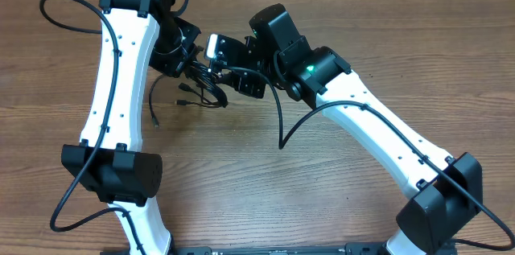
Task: Untangle cables
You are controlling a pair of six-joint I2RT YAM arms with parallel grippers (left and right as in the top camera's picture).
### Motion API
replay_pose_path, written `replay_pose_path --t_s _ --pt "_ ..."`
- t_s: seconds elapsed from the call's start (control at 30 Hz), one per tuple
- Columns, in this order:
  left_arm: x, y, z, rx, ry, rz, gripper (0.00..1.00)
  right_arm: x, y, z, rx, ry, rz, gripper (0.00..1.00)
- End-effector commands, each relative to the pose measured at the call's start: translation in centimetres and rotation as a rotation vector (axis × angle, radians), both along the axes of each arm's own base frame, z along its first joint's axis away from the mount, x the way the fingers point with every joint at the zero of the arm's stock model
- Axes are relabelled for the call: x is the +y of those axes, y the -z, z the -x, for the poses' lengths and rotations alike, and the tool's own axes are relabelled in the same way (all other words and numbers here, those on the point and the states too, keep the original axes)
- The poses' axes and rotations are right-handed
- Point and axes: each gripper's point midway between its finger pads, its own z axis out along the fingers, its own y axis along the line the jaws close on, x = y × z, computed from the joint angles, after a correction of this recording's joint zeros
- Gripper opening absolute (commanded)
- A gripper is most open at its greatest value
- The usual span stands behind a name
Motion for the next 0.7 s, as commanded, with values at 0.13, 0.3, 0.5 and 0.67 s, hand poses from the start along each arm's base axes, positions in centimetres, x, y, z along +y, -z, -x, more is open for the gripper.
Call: replay_pose_path --t_s 0.13,0.3,0.5,0.67 --pt "-0.6 -1.0 0.4 -0.016 -0.044 0.031 0.04 1.1 -4.2 1.4 -0.063 -0.037 -0.088 0.38" --pt "-1.0 -1.1 0.5 -0.006 -0.087 0.052 0.04 1.6 -4.7 2.0 -0.029 -0.049 -0.130 0.38" --pt "-1.8 -1.1 0.7 0.005 -0.159 0.058 0.04 1.7 -4.7 2.1 -0.005 -0.038 -0.139 0.38" --pt "-1.2 -1.0 0.5 -0.002 -0.188 0.025 0.04 1.7 -4.6 2.2 -0.001 -0.038 -0.135 0.38"
